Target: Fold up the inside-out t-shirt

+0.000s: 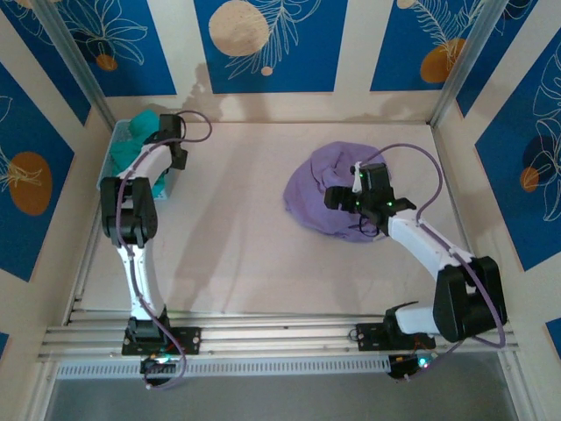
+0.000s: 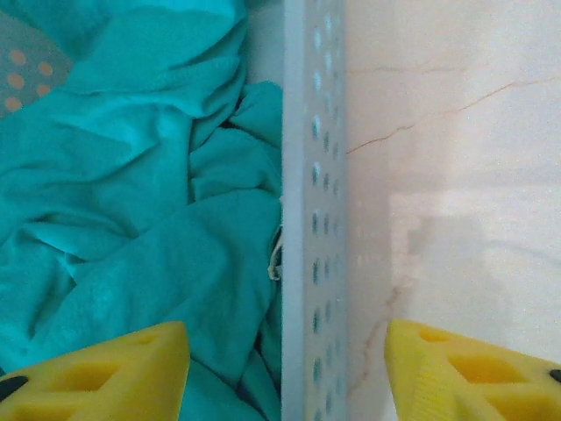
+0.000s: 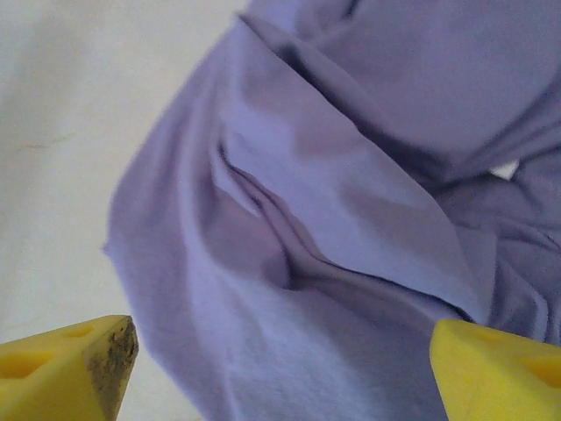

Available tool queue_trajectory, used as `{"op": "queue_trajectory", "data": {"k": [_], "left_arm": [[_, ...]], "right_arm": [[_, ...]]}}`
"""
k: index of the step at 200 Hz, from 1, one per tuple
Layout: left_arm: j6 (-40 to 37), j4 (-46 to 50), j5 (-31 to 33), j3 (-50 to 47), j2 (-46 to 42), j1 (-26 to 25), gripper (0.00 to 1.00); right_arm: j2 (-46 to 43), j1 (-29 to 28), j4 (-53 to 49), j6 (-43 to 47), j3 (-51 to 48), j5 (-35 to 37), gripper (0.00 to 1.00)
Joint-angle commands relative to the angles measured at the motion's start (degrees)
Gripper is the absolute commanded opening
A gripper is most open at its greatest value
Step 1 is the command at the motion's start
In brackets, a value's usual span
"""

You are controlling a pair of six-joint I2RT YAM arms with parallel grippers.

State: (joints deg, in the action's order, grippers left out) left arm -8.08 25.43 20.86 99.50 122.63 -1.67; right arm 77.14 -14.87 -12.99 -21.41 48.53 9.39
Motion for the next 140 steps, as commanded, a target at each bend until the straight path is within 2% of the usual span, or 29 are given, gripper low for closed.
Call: {"op": "queue_trajectory", "data": {"k": [1,31,60,77,95,114,140], "left_arm": [[6.46,-0.49,-9.81,-2.94,-10.25,-1.38,0.66],[17.51,-14.18,-23.96,-17.5,-21.86,-6.88,0.68],[25.34,-27.38,-30.51,-29.35,-25.43,-17.13,0.69],[29.37,-33.52,-34.66,-33.34,-22.92,-22.48,0.69],[31.7,-36.61,-37.72,-33.54,-17.84,-26.26,0.69],[32.68,-35.63,-39.88,-30.49,-11.94,-28.44,0.66],[34.33,-36.6,-42.88,-27.32,-5.75,-30.06,0.6]], "right_arm": [[1.58,1.6,-3.17,-4.03,1.15,1.86,0.85],[0.89,6.79,-5.35,-7.96,-0.2,-0.42,0.81],[-3.47,12.59,-5.36,-9.64,-3.7,-3.27,0.81],[-4.63,14.59,-3.92,-9.98,-5.53,-4.73,0.79],[-2.7,12.43,-2.47,-9.3,-4.64,-4.83,0.77],[1.18,7.8,-1.51,-7.89,-1.64,-0.76,0.77],[6.5,7.01,1.34,-7.76,1.83,-1.3,0.74]]}}
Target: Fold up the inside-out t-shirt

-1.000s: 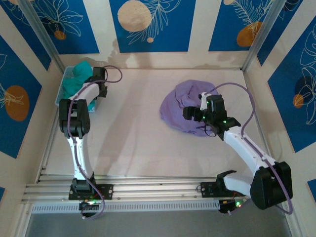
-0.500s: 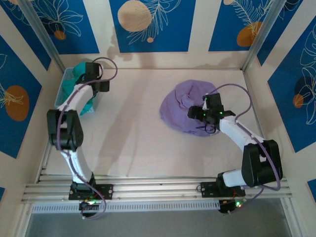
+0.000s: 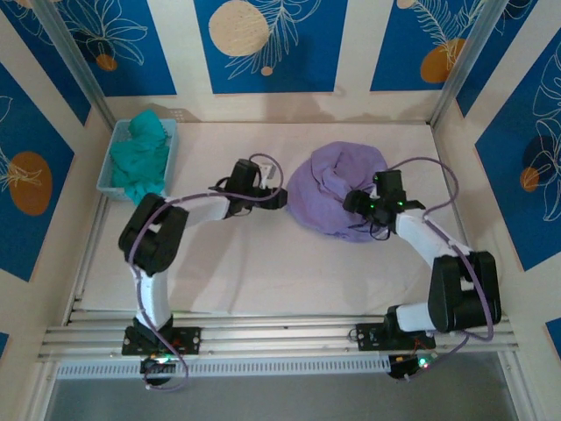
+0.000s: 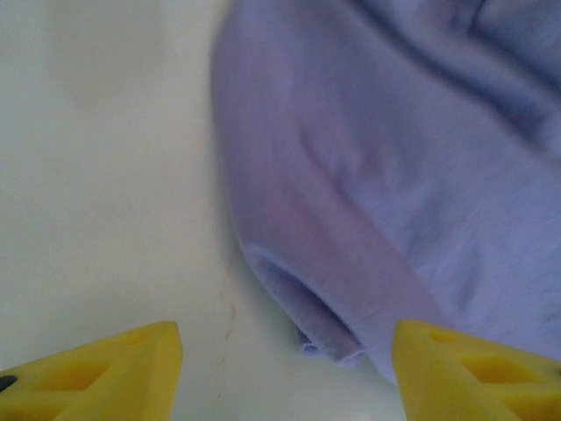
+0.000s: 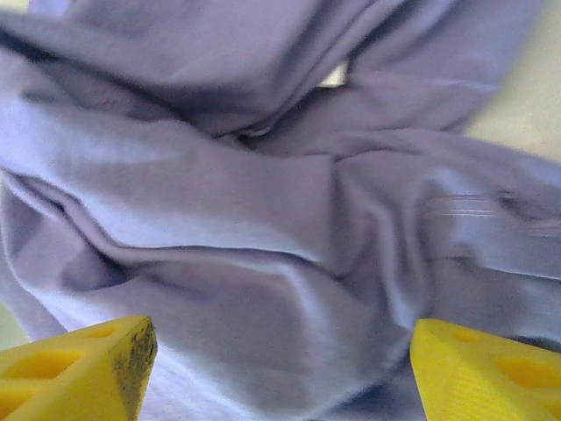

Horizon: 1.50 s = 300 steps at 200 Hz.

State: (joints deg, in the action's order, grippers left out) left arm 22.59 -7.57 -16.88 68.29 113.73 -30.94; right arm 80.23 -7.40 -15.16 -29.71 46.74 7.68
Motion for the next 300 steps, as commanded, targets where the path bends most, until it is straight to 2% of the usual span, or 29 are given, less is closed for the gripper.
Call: {"op": "queue_trajectory", "data": {"k": [1,41,61,76,100,122,140,170,200,226,258,278,300], "left_arm": [[3.68,-3.59,-5.29,4.1,3.29,-0.83,0.59],[4.04,-2.78,-6.88,9.13,9.04,-2.36,0.42],[4.52,-1.75,-8.07,11.81,11.4,-2.5,0.31],[4.72,-0.99,-8.87,13.23,12.16,-2.5,0.22],[4.08,-0.09,-9.08,13.97,10.6,-2.29,0.0],[2.23,0.9,-7.94,12.57,4.34,-1.03,0.0],[0.83,1.1,-5.34,8.16,-5.4,1.25,0.0],[-2.77,1.47,3.15,1.1,-25.41,4.04,0.0],[-6.89,5.66,10.69,0.49,-40.35,4.22,0.0],[-7.23,7.6,13.02,0.64,-49.25,4.23,0.0],[-6.62,7.88,13.6,0.45,-57.46,4.23,0.0],[-6.06,8.07,12.63,0.51,-58.93,4.2,0.0],[-5.61,8.35,14.43,-0.47,-56.41,4.13,0.0]], "right_arm": [[3.57,-0.49,3.62,0.54,3.71,0.4,0.73],[11.07,-0.6,6.21,2.46,8.74,-1.05,0.6],[14.57,-0.6,5.97,4.47,11.61,-1.01,0.47],[15.72,-0.6,5.93,5.42,13.31,-2.13,0.33],[13.88,-0.68,4.63,7.3,15.55,-2.96,0.09],[6.39,-0.64,2.84,8.91,16.7,-3.45,0.0],[-2.86,-0.34,2.55,9.44,16.89,-6.19,0.0],[-17.84,-0.37,4.22,8.35,17.56,-9.21,0.0],[-25.23,-1.16,3.54,7.57,22.87,-10.19,0.0],[-25.91,-2.04,1.97,7.91,28.91,-10.79,0.0],[-24.24,-4.03,2.47,6.3,33.5,-14.98,0.0],[-21.7,-5.98,3.56,6.18,34.74,-15.18,0.0],[-16.2,-7.2,4.74,5.03,34.76,-14.13,0.0]]}}
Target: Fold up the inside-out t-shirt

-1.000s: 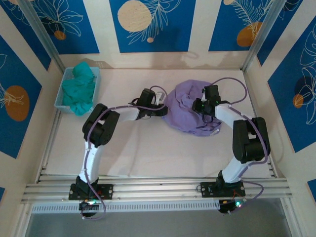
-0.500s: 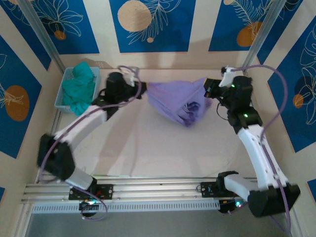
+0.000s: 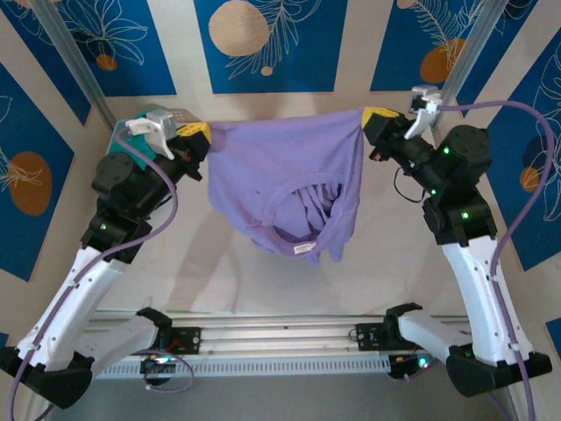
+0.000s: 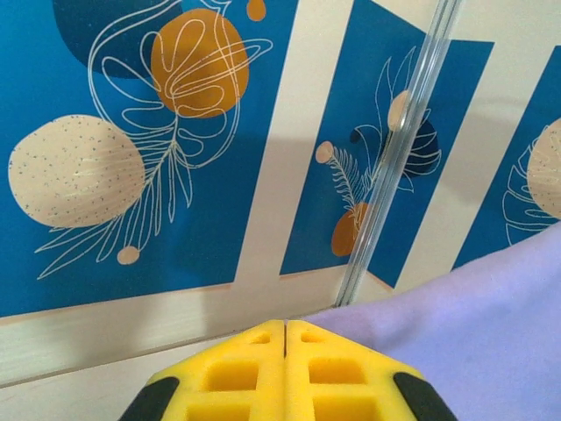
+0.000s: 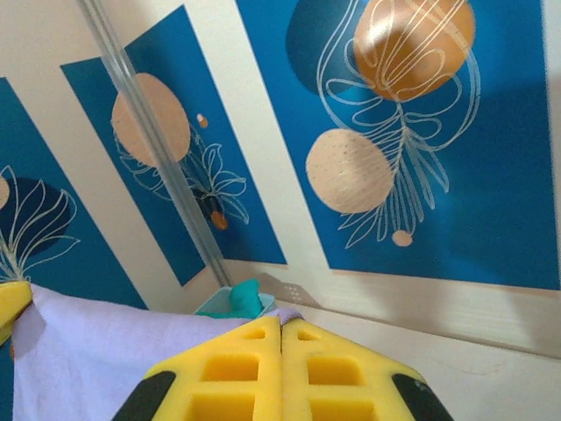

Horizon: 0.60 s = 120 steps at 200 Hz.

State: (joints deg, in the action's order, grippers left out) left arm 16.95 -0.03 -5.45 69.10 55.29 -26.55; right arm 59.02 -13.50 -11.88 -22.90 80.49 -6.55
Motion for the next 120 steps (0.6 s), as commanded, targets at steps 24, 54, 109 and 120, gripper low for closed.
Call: {"op": "queue_trajectory", "data": {"k": [24,54,109,120], "left_arm": [[1.15,-1.21,7.15,-2.28,11.42,-0.09,0.0],[-1.13,-0.58,14.99,7.51,34.18,2.0,0.23],[1.71,4.04,8.03,3.52,40.54,5.36,0.64],[4.78,-0.08,4.73,-5.66,35.53,5.17,0.66]], "right_arm": [[16.99,-1.87,4.97,-3.93,1.18,2.05,0.0],[44.52,-0.9,-10.53,-2.14,21.47,1.64,0.25],[46.79,-0.36,-17.72,3.84,10.5,3.53,0.53],[42.62,-0.79,-17.97,2.84,2.79,5.09,0.53]]}}
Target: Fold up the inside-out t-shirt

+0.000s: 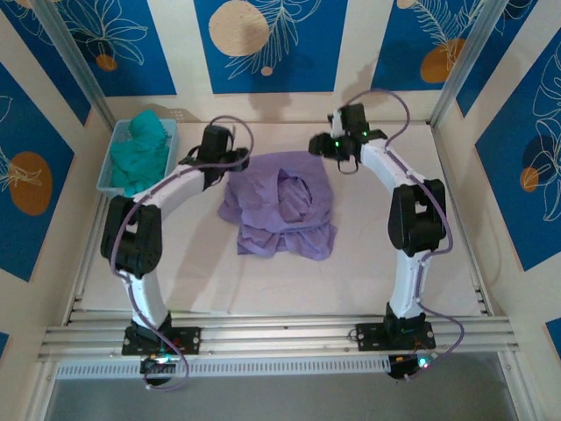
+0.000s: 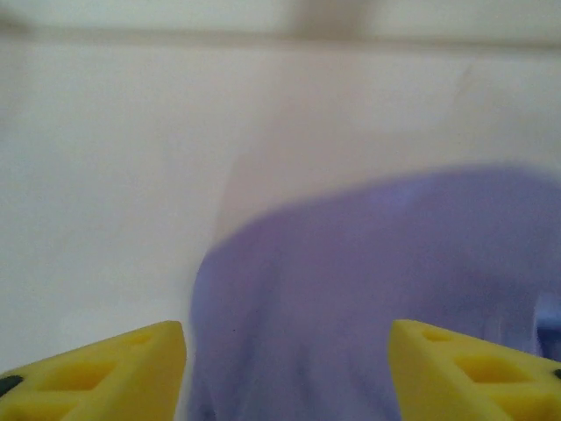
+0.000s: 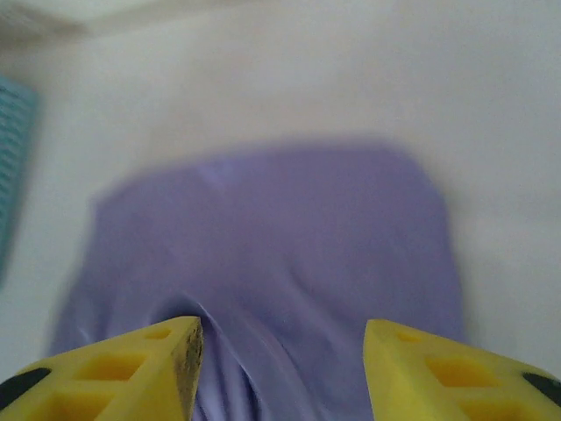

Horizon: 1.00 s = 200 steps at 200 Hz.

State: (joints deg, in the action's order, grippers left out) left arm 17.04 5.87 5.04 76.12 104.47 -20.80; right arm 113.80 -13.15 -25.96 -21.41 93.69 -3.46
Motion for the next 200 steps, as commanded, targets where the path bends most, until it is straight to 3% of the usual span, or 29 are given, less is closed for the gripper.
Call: {"op": "queue_trajectory", "data": {"k": [1,28,64,94,145,174,200], "left_arm": [[4.95,-6.23,-5.97,-13.37,-14.15,-0.61,0.66],[9.98,-8.65,-12.67,-29.61,-21.12,-2.7,0.67],[11.96,-8.03,-16.16,-39.84,-23.99,-7.65,0.67],[10.93,-8.29,-16.59,-41.47,-23.06,-10.06,0.64],[11.26,-9.61,-18.11,-41.4,-19.33,-11.16,0.49],[11.18,-8.03,-17.09,-42.96,-21.14,-11.24,0.51],[10.51,-5.93,-15.79,-44.37,-24.45,-11.3,0.6]], "right_arm": [[-12.44,-1.16,-3.91,1.23,-11.09,2.25,0.53],[-20.61,-3.29,-6.25,-1.55,-26.5,4.28,0.52],[-24.29,-5.77,-8.24,-4.52,-36.76,5.68,0.51],[-20.97,-8.02,-5.18,-6.83,-38.54,-0.01,0.47],[-17.96,-9.27,-2.25,-8.08,-40.26,-0.43,0.38],[-17.82,-9.37,-1.08,-8.3,-40.82,-0.13,0.36],[-17.98,-9.36,-0.43,-8.21,-41.22,0.03,0.32]]}}
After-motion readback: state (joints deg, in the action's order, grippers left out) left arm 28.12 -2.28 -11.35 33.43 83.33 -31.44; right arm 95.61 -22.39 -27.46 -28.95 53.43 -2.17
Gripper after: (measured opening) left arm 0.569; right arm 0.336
